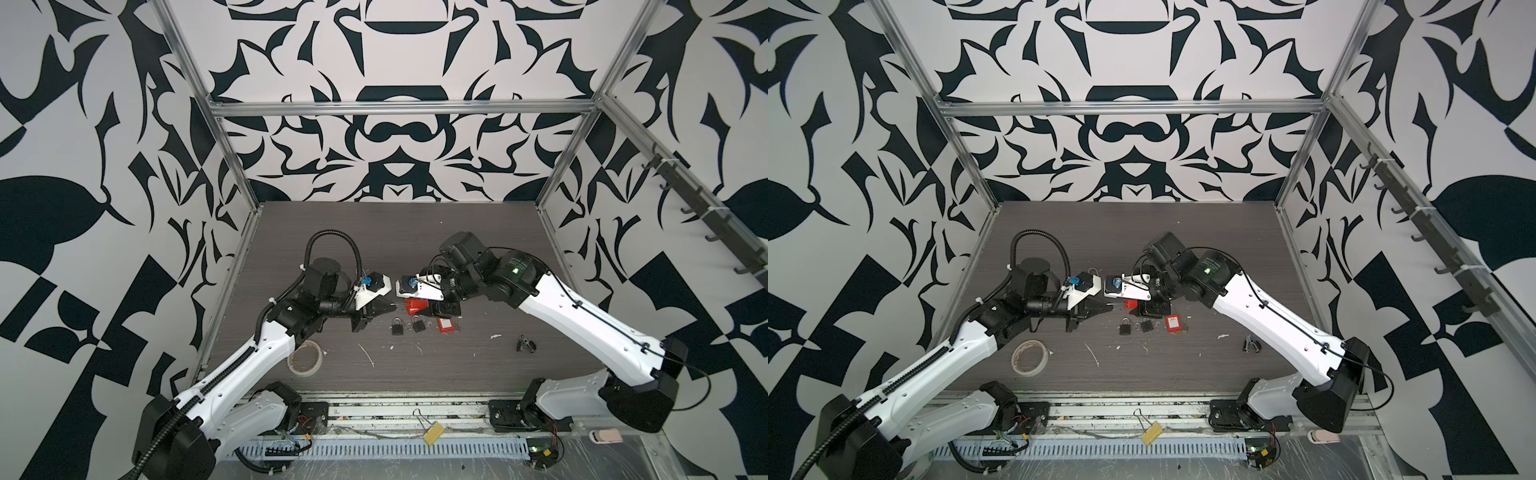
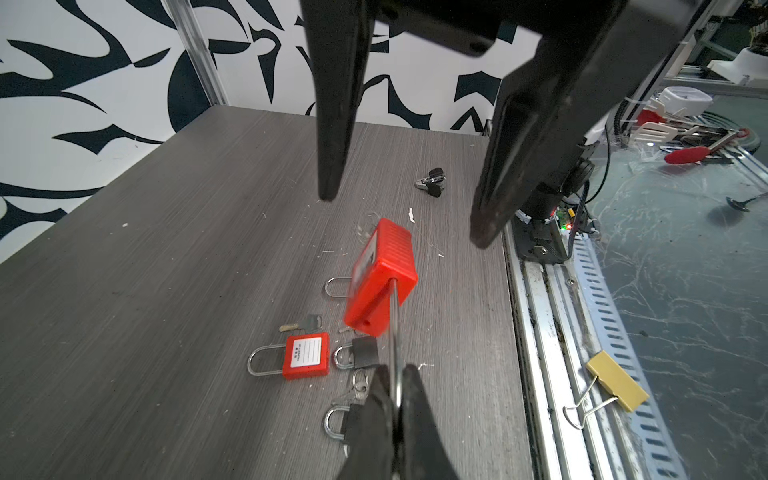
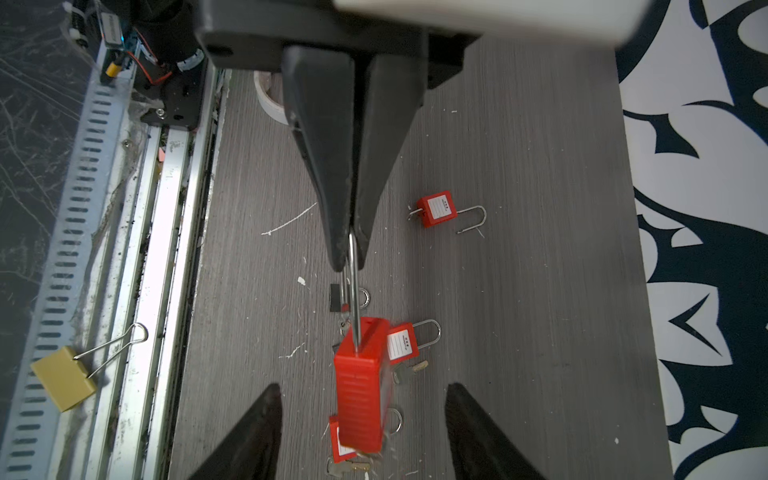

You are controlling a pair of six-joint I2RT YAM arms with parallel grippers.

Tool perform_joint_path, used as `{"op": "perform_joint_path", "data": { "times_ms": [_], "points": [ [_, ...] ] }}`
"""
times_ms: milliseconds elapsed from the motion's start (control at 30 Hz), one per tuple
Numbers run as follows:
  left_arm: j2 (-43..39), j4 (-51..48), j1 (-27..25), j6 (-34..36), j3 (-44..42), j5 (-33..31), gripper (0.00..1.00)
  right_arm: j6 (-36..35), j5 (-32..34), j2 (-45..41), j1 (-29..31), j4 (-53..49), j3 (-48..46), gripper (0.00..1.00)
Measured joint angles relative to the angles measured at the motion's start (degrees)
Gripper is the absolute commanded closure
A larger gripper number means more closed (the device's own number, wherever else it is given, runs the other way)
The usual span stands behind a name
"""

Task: Lock with the key

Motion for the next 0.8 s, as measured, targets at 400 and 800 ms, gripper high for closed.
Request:
{"op": "perform_joint_path", "data": {
  "times_ms": [400,800],
  "points": [
    [-1.7,5.7,0.0,-2.4,-1.8,4.1,1.0,-0.7,0.3,6.0,0.0,-11.3,3.1,0.5],
    [-2.8,6.6,-0.2,-1.9,-2.3,6.5,1.0,-3.0,-0.3,6.1,0.0,-12.0,3.3,0.78]
  ]
}}
